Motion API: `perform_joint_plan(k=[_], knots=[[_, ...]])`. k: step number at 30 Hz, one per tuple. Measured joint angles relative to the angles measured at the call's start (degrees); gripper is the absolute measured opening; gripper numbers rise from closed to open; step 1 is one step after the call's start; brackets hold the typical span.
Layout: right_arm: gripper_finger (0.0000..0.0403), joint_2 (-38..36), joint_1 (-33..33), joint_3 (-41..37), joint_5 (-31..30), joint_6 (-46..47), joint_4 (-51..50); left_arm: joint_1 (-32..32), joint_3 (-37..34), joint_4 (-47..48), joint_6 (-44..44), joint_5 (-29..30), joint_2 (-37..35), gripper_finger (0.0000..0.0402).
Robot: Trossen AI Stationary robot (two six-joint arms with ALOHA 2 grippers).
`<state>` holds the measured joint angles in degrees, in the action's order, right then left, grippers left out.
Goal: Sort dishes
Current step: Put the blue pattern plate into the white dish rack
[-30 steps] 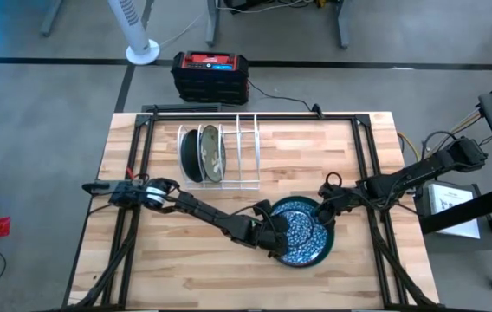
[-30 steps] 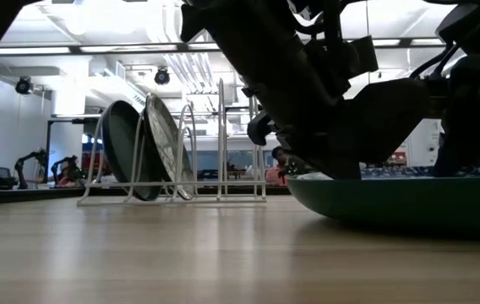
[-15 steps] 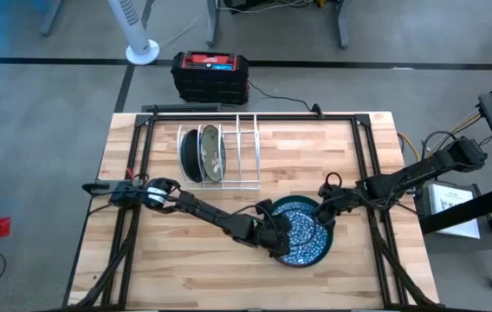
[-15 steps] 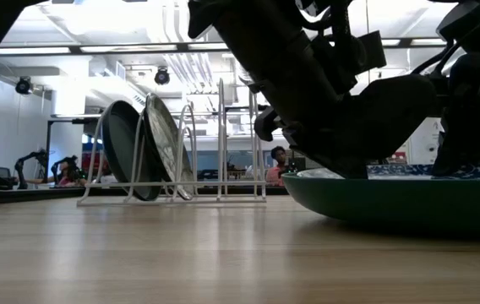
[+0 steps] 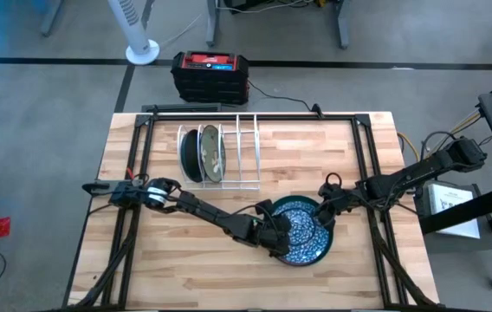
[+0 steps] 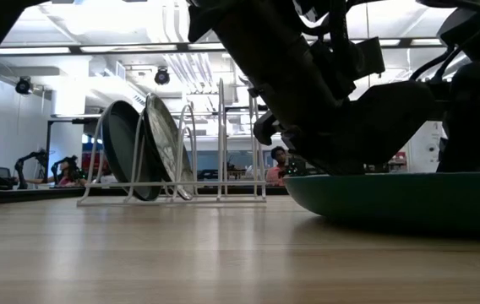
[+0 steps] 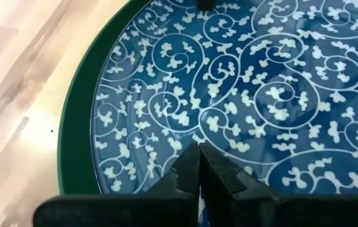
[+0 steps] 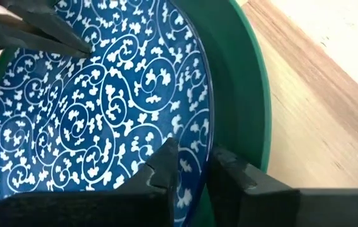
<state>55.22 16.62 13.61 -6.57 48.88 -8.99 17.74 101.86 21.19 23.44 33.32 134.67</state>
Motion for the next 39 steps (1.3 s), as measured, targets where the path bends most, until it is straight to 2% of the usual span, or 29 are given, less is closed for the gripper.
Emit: perform_joint_plan(k=[6, 22, 34, 39], knots=[[0.0010, -0.13, -0.02, 0.00, -0.04, 0.75, 0.68, 0.09, 0.12, -0.08, 0.00, -0.04, 0.00, 0.0000], [0.0002, -6.30, -0.02, -0.04, 0.59, 0.50, -0.29, 0.10, 1.62, -0.04, -0.45, -1.57, -0.04, 0.0000], [0.0015, -6.18, -0.02, -0.04, 1.06, 0.84, -2.83, 0.00, 1.58, 0.34, -0.40, -2.62, 0.09, 0.0000], [0.0017, -6.43, -0.02, -0.04, 3.12, 1.10, -2.98, 0.08, 1.56, 0.27, -0.24, -2.63, 0.09, 0.0000]])
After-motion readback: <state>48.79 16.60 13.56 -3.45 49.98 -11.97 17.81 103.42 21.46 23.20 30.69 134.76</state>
